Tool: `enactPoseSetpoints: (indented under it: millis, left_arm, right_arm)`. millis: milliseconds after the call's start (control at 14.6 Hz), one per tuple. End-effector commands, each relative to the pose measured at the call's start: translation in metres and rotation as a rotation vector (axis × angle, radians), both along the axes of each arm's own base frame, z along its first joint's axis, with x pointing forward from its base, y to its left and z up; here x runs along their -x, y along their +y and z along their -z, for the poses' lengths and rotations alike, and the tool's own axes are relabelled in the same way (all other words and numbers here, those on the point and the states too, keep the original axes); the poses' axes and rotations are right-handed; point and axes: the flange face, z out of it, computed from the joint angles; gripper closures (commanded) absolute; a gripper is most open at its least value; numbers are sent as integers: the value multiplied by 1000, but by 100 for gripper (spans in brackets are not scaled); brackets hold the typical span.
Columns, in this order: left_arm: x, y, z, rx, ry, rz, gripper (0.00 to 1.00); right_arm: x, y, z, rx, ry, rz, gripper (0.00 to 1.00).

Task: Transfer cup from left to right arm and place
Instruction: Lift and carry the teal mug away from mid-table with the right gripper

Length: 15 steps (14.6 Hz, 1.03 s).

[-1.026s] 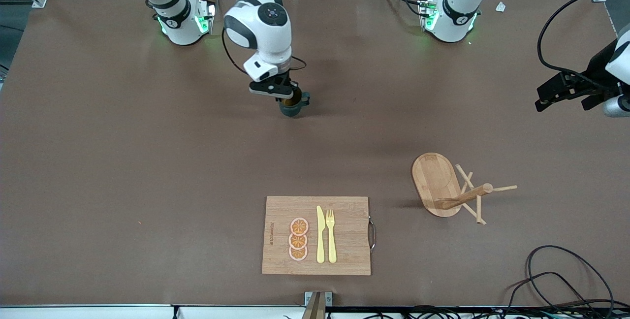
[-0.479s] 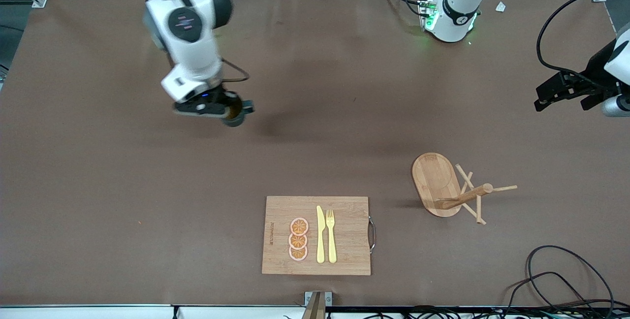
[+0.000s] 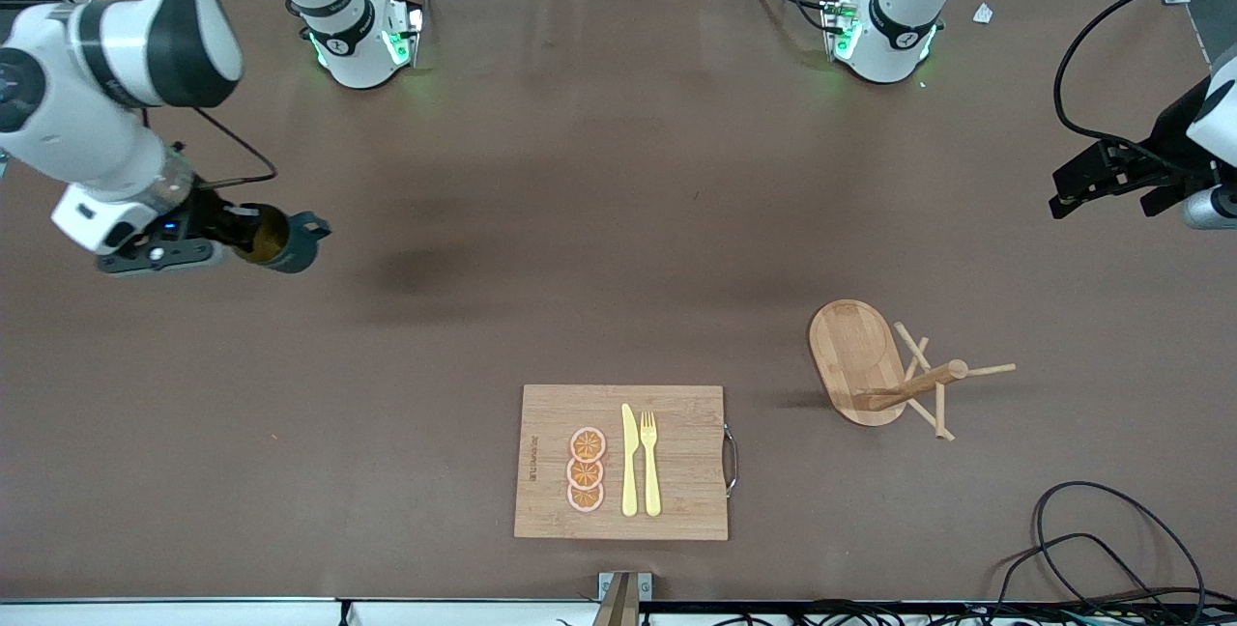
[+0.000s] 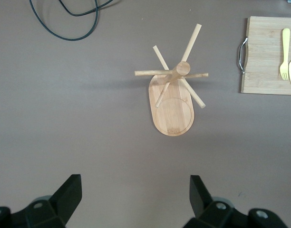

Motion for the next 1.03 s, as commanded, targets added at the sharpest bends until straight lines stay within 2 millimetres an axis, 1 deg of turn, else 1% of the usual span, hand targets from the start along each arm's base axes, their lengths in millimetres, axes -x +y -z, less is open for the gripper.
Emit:
enactPoseSetpoints:
  millis: [0,68,137,274,342,547,684,753,821,958]
  left_arm:
    - [3,0,-6,-1,1,2,0]
    - [3,0,-6,-1,1,2,0]
    - [3,0,-5,-1,3,2,0]
    - [4,-1,-6,-1,1,4,0]
    - [3,-1,-6,-1,1,4,0]
    - [3,-1,-6,-1,1,5,0]
    - [3,-1,-6,-1,1,5,0]
    - [4,-2,-7,-1,-1,7,0]
    - [4,-2,-7,-1,-1,7,0]
    - [4,-3,-6,-1,1,8,0]
  right_arm:
    - [-23,-38,19,-7,13,7,100]
    - [-27,-58,29,-3,-7,26,100]
    - [-30,-71,35,-2,-20,20,100]
    - [-34,-106,44,2,-51,53,100]
    - [-35,-119,48,5,-64,73,100]
    - [-43,-149,53,11,-82,84,100]
    - [-37,-154,64,6,-80,100,100]
    - [-32,-160,72,4,-82,113,100]
    - [-25,-166,83,-4,-72,130,100]
    - [-14,-175,97,-10,-66,153,100]
